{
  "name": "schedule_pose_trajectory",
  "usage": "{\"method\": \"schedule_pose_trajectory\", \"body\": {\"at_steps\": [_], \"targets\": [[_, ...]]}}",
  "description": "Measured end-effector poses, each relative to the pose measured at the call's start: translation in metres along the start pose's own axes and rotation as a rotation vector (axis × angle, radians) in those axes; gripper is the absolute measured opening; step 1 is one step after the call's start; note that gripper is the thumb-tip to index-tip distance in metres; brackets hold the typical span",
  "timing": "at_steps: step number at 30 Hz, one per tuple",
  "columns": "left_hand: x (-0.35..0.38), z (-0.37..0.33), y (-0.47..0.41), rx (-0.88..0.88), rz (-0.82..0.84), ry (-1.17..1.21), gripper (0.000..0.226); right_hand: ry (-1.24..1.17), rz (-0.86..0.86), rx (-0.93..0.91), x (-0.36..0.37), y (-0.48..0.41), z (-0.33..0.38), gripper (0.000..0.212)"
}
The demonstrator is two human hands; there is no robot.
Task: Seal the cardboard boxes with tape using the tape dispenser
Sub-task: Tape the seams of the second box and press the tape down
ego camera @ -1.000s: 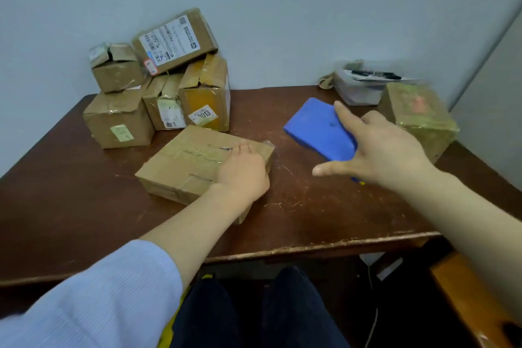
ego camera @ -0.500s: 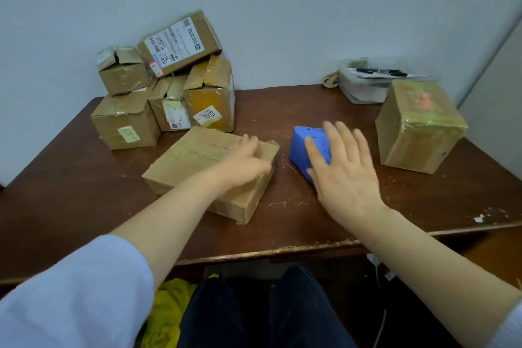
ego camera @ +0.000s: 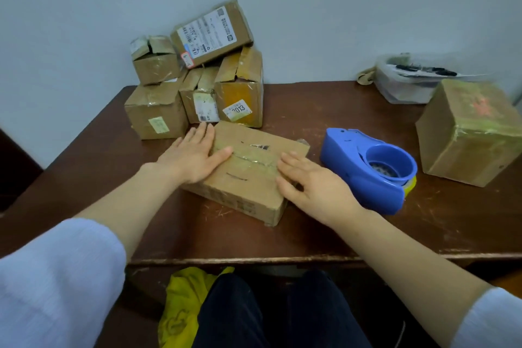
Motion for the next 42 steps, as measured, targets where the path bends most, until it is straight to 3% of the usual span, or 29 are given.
{"method": "schedule_pose_trajectory", "body": {"at_steps": [4,6,9,14,17,20,22,25,31,34,35,37,39,42], "targets": [[-0.002,0.009,-0.006,-0.235,0.047,0.315,0.097,-0.149,-0.156,0.213,-0.002,-0.015,-0.014,0.038],[-0.003,0.010,-0.001,-0.256,-0.107,0.302,0.078,-0.236,-0.154,0.356,0.004,-0.026,-0.022,0.046],[-0.004,0.019,0.009,-0.318,-0.267,0.318,0.063,-0.267,-0.110,0.412,0.014,-0.042,-0.028,0.064],[-0.016,0.029,0.010,-0.376,-0.368,0.333,0.049,-0.172,-0.093,0.428,0.005,-0.044,-0.041,0.048],[-0.012,0.033,0.008,-0.419,-0.331,0.391,0.046,-0.220,-0.124,0.487,-0.001,-0.043,-0.045,0.045],[-0.009,0.021,0.008,-0.402,-0.257,0.438,0.056,-0.262,-0.032,0.626,0.006,-0.052,-0.041,0.076],[-0.010,0.010,0.010,-0.402,-0.239,0.393,0.069,-0.149,0.040,0.667,0.010,-0.058,-0.036,0.096],[-0.011,0.007,0.010,-0.415,-0.259,0.326,0.072,-0.042,0.048,0.676,0.011,-0.061,-0.032,0.109],[-0.011,0.024,0.005,-0.405,-0.325,0.394,0.051,0.057,0.028,0.563,0.005,-0.058,-0.047,0.049],[-0.013,0.026,0.013,-0.389,-0.307,0.331,0.038,0.149,0.160,0.480,0.001,-0.055,-0.030,0.055],[-0.016,0.018,0.019,-0.323,-0.323,0.231,0.040,0.227,0.175,0.410,-0.003,-0.057,-0.016,0.059],[-0.013,-0.010,0.034,-0.021,-0.359,0.110,0.052,0.304,0.220,0.206,0.002,-0.061,0.016,0.054],[0.003,-0.029,0.047,0.257,-0.229,0.137,0.055,0.222,0.341,0.079,0.024,-0.059,0.034,0.048],[0.021,-0.025,0.042,0.289,-0.008,0.158,0.054,0.125,0.361,0.019,0.027,-0.051,0.029,0.049]]}}
Point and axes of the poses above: each hand's wrist, its own y-axis away from the middle knuckle, its own x-axis out of the palm, z = x × y, the point moved 7 cm from there along -y, towards the middle knuckle, and after that the axes turned 15 degrees about -x, right-handed, at the moved point
